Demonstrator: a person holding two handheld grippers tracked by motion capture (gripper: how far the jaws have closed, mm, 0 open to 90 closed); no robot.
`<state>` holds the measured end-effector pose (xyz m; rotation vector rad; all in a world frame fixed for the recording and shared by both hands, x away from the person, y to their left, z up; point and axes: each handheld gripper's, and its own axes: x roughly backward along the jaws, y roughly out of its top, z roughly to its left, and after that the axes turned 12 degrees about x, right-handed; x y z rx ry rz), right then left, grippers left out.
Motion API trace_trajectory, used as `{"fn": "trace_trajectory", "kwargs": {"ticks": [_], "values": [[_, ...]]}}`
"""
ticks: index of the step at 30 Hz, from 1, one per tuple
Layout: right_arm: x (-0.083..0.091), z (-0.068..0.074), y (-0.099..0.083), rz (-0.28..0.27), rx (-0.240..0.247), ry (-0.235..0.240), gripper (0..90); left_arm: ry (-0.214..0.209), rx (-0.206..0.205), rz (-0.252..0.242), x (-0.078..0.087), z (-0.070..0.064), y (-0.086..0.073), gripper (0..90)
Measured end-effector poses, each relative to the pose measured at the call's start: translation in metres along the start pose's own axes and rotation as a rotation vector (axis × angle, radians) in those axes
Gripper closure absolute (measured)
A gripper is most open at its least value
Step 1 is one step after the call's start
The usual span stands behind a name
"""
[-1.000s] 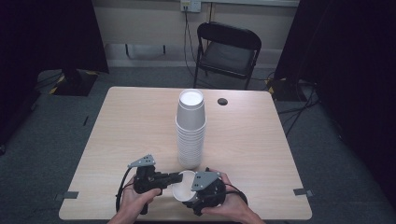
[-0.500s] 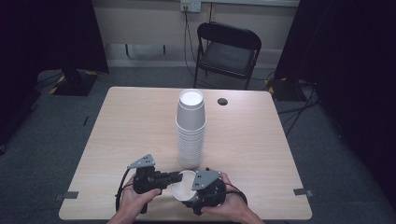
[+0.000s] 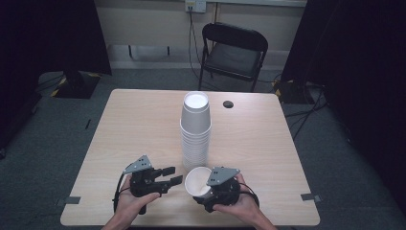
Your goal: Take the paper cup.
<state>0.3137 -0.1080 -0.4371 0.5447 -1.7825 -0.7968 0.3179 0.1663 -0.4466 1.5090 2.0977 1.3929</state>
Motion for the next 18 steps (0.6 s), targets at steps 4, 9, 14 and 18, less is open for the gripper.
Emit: {"fn": "trace_trajectory", "kwargs": {"ticks": [4, 9, 14, 18], "values": [[0.003, -0.005, -0.002, -0.015, -0.034, -0.014, 15.7, 0.043, -0.045, 0.001, 0.001, 0.001, 0.000, 35.9], [0.010, -0.015, -0.009, -0.041, -0.095, -0.044, 15.7, 0.100, -0.109, -0.016, 0.005, 0.004, -0.001, 30.2], [0.023, -0.028, -0.018, -0.067, -0.156, -0.107, 15.8, 0.124, -0.107, -0.022, 0.007, 0.008, 0.001, 20.1], [0.033, -0.039, -0.026, -0.086, -0.209, -0.143, 15.9, 0.144, -0.096, -0.019, 0.007, 0.011, 0.001, 15.9]]}}
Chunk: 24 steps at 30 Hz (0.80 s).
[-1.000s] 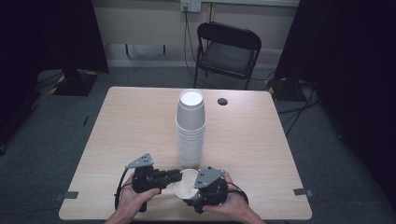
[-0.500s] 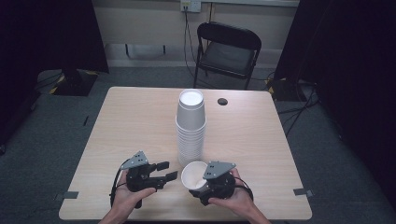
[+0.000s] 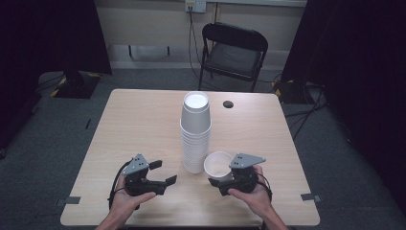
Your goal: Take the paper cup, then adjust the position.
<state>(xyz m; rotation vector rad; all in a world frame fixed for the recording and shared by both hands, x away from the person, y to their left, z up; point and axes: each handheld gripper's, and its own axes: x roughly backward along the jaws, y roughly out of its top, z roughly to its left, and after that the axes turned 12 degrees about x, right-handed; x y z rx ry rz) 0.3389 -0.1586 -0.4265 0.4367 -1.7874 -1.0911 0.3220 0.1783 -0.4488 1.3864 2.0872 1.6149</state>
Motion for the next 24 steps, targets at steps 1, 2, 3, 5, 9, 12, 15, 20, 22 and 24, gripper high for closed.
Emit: {"fn": "trace_trajectory", "kwargs": {"ticks": [1, 2, 3, 5, 9, 12, 15, 20, 22, 24], "values": [[0.001, -0.003, -0.001, -0.004, -0.012, -0.009, 15.9, 0.000, 0.000, 0.000, 0.000, 0.000, 0.000, 15.5], [0.003, -0.006, -0.002, -0.007, -0.027, -0.020, 16.0, 0.006, -0.006, 0.000, 0.001, 0.001, 0.000, 15.5], [0.003, -0.006, -0.002, -0.007, -0.027, -0.020, 16.0, 0.006, -0.006, 0.000, 0.001, 0.001, 0.000, 15.6], [0.007, -0.016, -0.004, -0.011, -0.051, -0.062, 16.0, 0.019, -0.007, 0.003, 0.001, 0.001, 0.000, 15.6], [0.008, -0.028, -0.006, 0.001, -0.064, -0.095, 15.9, 0.050, 0.025, 0.002, 0.000, 0.005, 0.000, 15.7], [0.010, -0.036, -0.006, 0.009, -0.071, -0.127, 15.9, 0.041, 0.031, 0.006, 0.002, 0.009, 0.000, 15.7], [0.011, -0.043, -0.005, 0.009, -0.070, -0.149, 15.9, 0.053, 0.042, 0.017, 0.001, 0.010, -0.001, 16.2], [0.011, -0.063, -0.005, 0.005, -0.105, -0.203, 15.9, 0.065, 0.022, 0.029, 0.001, 0.013, -0.003, 16.0], [0.010, -0.069, -0.007, 0.013, -0.112, -0.227, 15.9, 0.072, 0.024, 0.028, 0.001, 0.013, -0.002, 16.0], [0.009, -0.072, -0.007, 0.014, -0.121, -0.234, 15.9, 0.072, 0.025, 0.029, 0.001, 0.014, -0.002, 16.0]]}}
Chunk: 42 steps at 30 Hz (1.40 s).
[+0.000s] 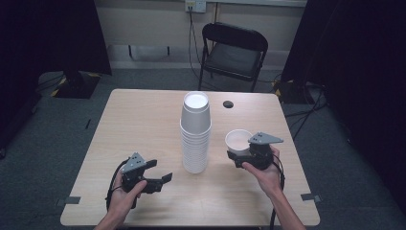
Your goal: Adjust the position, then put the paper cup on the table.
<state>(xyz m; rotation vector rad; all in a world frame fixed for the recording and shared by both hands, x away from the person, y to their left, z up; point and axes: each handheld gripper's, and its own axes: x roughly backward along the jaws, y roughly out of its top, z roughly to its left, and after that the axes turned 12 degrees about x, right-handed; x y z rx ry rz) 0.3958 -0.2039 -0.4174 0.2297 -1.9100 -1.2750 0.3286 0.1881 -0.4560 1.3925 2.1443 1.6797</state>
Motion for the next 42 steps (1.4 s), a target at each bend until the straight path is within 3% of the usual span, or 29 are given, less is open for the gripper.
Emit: {"fn": "trace_trajectory", "kwargs": {"ticks": [8, 18, 24, 42], "values": [[-0.012, -0.022, 0.003, -0.008, -0.041, -0.050, 15.9, -0.010, -0.007, 0.008, -0.002, 0.002, -0.001, 17.3], [-0.029, -0.037, 0.009, -0.005, -0.066, -0.073, 15.9, -0.005, -0.005, 0.013, -0.002, 0.005, -0.002, 17.3], [-0.045, -0.049, 0.009, 0.020, -0.104, -0.099, 15.9, 0.004, -0.013, 0.019, -0.003, 0.006, -0.002, 17.3], [-0.081, -0.059, -0.010, 0.089, -0.147, -0.123, 15.9, 0.006, -0.005, 0.018, -0.013, 0.006, 0.002, 17.8]]}}
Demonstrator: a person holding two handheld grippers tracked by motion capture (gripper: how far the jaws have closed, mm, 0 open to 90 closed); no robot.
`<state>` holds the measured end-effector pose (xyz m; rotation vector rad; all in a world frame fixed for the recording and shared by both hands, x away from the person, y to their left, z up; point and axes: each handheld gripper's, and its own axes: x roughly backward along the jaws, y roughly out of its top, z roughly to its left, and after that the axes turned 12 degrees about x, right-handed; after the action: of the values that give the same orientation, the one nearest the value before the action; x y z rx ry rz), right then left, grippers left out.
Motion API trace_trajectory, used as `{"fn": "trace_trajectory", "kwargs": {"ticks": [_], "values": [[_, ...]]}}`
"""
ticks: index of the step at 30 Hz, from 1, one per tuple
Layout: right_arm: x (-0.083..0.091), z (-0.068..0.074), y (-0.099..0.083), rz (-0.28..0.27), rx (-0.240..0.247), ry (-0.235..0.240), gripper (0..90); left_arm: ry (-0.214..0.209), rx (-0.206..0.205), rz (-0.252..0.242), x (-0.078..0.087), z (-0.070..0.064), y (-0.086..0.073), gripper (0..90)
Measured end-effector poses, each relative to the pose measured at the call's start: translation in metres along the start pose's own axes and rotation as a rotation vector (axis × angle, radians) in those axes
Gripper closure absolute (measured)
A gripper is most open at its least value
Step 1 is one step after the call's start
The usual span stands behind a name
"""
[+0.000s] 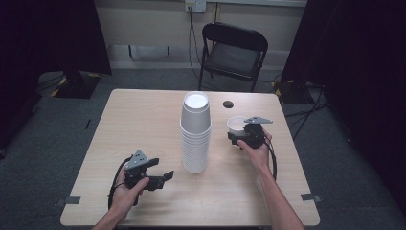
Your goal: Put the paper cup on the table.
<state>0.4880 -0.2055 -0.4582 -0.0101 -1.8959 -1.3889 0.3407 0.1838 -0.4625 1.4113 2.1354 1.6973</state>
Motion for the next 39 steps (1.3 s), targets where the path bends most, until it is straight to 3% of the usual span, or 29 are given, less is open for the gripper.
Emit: {"fn": "trace_trajectory", "kwargs": {"ticks": [9, 12, 22, 27, 33, 39], "values": [[-0.001, 0.008, -0.014, 0.009, -0.013, 0.000, 15.9, -0.014, -0.014, 0.009, -0.004, -0.003, 0.000, 17.9], [0.000, 0.013, -0.016, 0.001, 0.008, -0.003, 15.8, -0.009, -0.009, 0.006, -0.004, -0.003, 0.000, 18.1], [0.005, 0.016, -0.025, 0.027, -0.002, 0.007, 16.1, -0.018, -0.023, 0.007, -0.001, -0.005, -0.002, 18.3], [0.006, 0.019, -0.027, 0.026, 0.006, 0.005, 16.1, -0.012, -0.023, -0.021, 0.002, -0.008, -0.001, 18.4], [0.006, 0.019, -0.027, 0.030, 0.014, 0.026, 15.8, -0.004, -0.018, -0.016, 0.001, -0.007, -0.001, 18.4], [0.007, 0.018, -0.029, 0.033, 0.018, 0.053, 14.7, 0.008, -0.015, -0.041, 0.004, -0.007, 0.000, 18.4]]}}
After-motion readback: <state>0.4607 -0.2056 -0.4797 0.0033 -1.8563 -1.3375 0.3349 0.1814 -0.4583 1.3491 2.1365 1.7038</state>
